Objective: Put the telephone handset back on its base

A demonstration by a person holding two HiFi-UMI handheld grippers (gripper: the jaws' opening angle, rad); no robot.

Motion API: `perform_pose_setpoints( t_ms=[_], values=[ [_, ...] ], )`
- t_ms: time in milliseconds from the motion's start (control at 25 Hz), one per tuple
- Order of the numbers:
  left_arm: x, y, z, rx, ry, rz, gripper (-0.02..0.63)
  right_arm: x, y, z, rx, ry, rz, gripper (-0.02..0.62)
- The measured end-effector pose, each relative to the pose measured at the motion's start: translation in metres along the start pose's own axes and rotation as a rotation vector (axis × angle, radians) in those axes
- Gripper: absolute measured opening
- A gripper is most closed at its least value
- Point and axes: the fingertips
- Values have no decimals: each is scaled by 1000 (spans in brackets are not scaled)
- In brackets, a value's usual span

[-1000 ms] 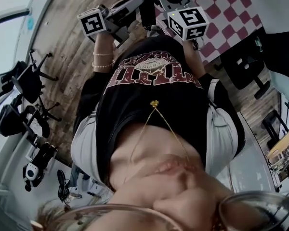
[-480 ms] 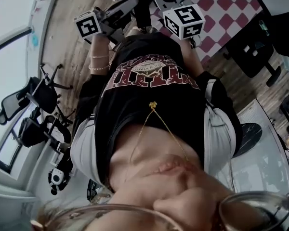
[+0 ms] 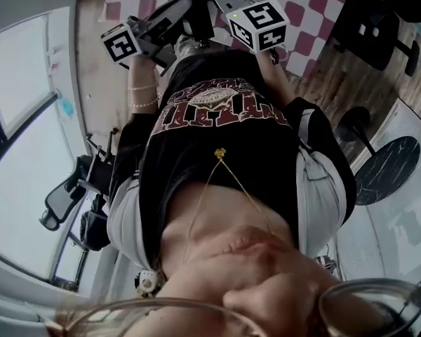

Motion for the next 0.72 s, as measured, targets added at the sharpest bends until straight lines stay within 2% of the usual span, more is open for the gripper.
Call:
perform_pose_setpoints(
  t_ms=[200, 360, 720],
  values=[
    [9, -6, -4, -61, 7, -86, 77, 6, 0, 3, -86, -13, 24, 21],
    [18, -17, 1, -111, -42, -175, 77, 8, 3, 12, -176, -29, 33, 21],
    [14, -21, -2, -191, -28, -315, 77, 5, 18, 15, -342, -62, 63, 21]
  ],
)
Point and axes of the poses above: the fingertips, and each gripper's own axes: y backward along the fingers, z to its right, x out of its top, and after that the axes turned 6 degrees about x, right-handed
